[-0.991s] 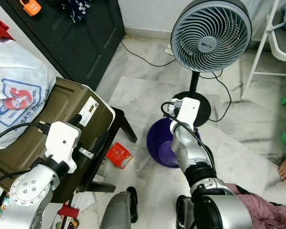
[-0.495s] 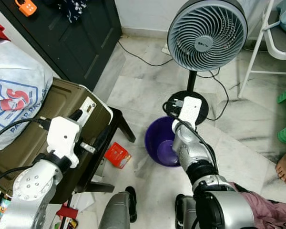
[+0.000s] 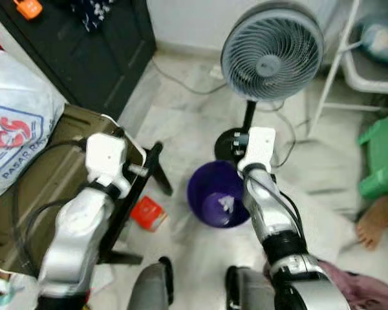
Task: Clean up the room
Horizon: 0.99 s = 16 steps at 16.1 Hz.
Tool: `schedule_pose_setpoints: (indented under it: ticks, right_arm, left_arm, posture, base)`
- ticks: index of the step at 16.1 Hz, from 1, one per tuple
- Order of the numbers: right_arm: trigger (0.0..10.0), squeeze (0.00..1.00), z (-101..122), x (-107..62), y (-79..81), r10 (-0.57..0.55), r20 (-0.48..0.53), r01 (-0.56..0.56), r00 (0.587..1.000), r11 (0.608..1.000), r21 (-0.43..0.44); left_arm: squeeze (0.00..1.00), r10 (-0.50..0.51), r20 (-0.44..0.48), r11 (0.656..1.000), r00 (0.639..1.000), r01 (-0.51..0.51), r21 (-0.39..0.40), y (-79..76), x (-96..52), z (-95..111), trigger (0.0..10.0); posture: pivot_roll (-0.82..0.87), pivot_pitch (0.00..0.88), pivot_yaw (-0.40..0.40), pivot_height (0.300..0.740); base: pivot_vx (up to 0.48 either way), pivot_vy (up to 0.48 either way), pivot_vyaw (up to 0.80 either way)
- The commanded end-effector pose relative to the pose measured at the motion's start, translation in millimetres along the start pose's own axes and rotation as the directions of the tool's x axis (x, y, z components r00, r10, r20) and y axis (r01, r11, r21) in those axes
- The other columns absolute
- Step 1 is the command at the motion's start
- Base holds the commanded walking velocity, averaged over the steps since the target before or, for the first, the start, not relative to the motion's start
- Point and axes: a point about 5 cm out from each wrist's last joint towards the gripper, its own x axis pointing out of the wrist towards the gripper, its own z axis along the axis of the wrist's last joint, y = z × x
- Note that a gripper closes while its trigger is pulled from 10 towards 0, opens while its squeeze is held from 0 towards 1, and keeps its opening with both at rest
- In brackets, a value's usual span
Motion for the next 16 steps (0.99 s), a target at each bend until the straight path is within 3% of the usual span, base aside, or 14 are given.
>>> schedule_pose_setpoints:
  ticks: [1, 3, 5, 6, 9, 11, 12, 14, 16]
  right_arm:
    - [10.0, 1.00, 3, -5.9, 4.7, 0.037, 0.019, -0.037, 0.999, 0.999, -0.020]
    - [10.0, 1.00, 5, -12.6, -2.1, 0.058, 0.042, -0.056, 0.997, 0.997, -0.048]
    - [10.0, 1.00, 14, -19.5, -21.5, 0.069, 0.102, -0.055, 0.992, 0.990, -0.130]
    - [10.0, 1.00, 18, -25.7, -32.2, 0.090, 0.121, -0.074, 0.989, 0.989, -0.129]
    - [10.0, 1.00, 19, -51.0, -45.9, 0.151, 0.157, -0.127, 0.976, 0.981, -0.149]
    - [10.0, 1.00, 20, -56.6, -54.6, 0.130, 0.178, -0.100, 0.975, 0.981, -0.169]
    - [10.0, 0.00, 22, -59.7, -64.1, 0.076, 0.188, -0.048, 0.979, 0.987, -0.151]
    - [10.0, 0.00, 25, -62.5, -73.2, 0.003, 0.205, 0.024, 0.979, 0.991, -0.132]
    - [10.0, 0.00, 32, -49.8, -74.0, -0.059, 0.195, 0.077, 0.979, 0.993, -0.087]
  left_arm:
    - [0.00, 0.025, -0.015, 1.000, 1.000, -0.025, 0.001, 1.2, -0.4, -7, 10.0]
    - [0.00, 0.026, 0.003, 1.000, 1.000, -0.026, -0.009, -3.7, 8.0, -8, 10.0]
    - [0.00, 0.041, 0.051, 0.999, 0.998, -0.040, -0.011, -4.6, 18.8, -5, 10.0]
    - [0.00, 0.072, 0.073, 0.997, 0.995, -0.071, -0.016, -1.1, 21.5, -4, 10.0]
    - [0.00, 0.147, 0.095, 0.989, 0.985, -0.146, -0.015, 7.4, 17.9, -5, 10.0]
    - [0.00, 0.168, 0.090, 0.986, 0.982, -0.167, -0.011, 9.3, 15.1, -9, 10.0]
    - [0.00, 0.192, 0.095, 0.981, 0.977, -0.193, -0.005, 12.8, 12.8, -10, 10.0]
    - [0.00, 0.228, 0.099, 0.974, 0.969, -0.228, -0.008, 18.5, 10.4, -10, 10.0]
    - [0.00, 0.236, 0.106, 0.972, 0.966, -0.232, -0.046, 21.8, 14.6, -9, 10.0]
  posture:
    - [0.03, 0.103, 0.048, 0.740]
    - [0.01, 0.064, 0.036, 0.740]
    - [-0.01, 0.000, 0.009, 0.740]
    - [-0.01, 0.000, -0.006, 0.740]
    - [-0.01, 0.000, -0.028, 0.740]
    - [0.00, 0.000, -0.026, 0.740]
    - [0.00, 0.000, -0.018, 0.740]
    - [0.00, 0.000, -0.009, 0.740]
    - [0.00, 0.000, -0.004, 0.740]
  base:
    - [0.000, 0.000, 0.00]
    - [0.000, 0.000, 0.00]
    - [0.000, 0.000, 0.00]
    - [0.000, 0.000, 0.00]
    - [0.000, 0.000, 0.00]
    - [0.000, 0.000, 0.00]
    - [0.000, 0.000, 0.00]
    - [0.000, 0.000, 0.00]
    - [0.000, 0.000, 0.00]
